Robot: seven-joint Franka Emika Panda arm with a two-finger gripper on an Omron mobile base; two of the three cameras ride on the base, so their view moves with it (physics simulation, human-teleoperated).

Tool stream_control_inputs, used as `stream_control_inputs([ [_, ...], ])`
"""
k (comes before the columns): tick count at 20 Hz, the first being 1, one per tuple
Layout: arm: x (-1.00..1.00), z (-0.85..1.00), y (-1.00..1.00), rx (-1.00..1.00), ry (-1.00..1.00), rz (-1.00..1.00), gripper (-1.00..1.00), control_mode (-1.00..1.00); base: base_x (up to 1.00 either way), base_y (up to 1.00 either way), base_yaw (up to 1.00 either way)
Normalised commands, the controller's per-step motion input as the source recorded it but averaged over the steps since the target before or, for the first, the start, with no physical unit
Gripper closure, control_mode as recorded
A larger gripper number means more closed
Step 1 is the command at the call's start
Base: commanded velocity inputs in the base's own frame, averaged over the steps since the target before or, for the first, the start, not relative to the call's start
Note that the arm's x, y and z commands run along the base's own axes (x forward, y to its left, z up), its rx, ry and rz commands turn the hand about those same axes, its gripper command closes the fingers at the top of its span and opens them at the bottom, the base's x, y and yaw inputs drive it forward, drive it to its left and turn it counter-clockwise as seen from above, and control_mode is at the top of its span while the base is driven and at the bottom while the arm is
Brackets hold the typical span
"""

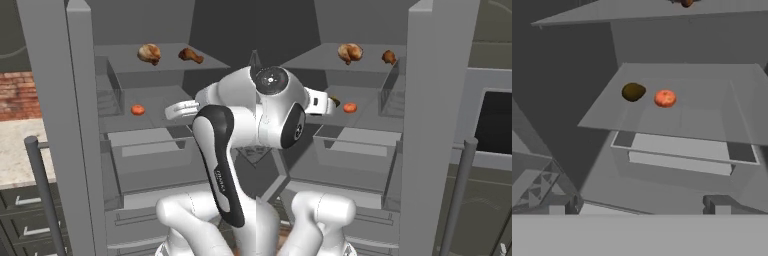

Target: Gather the avocado and squash from the fridge and place them on a tray on the dining counter. Then gather the chicken drumsticks from the fridge and place them on the other tray.

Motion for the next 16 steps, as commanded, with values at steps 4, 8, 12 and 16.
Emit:
stream_control_inputs([
  [4,0.65,-0.09,0.04,-0.02,0.01,-0.05,-1.0,-1.0,0.0,0.0,0.0],
  [8,0.58,-0.21,0.03,-0.05,0.04,-0.05,-1.0,-1.0,0.0,0.0,0.0],
  [12,0.5,-0.34,0.01,-0.08,0.03,-0.03,-1.0,-1.0,0.0,0.0,0.0],
  [16,0.49,-0.34,0.05,-0.07,0.05,-0.02,-1.0,-1.0,0.0,0.0,0.0],
])
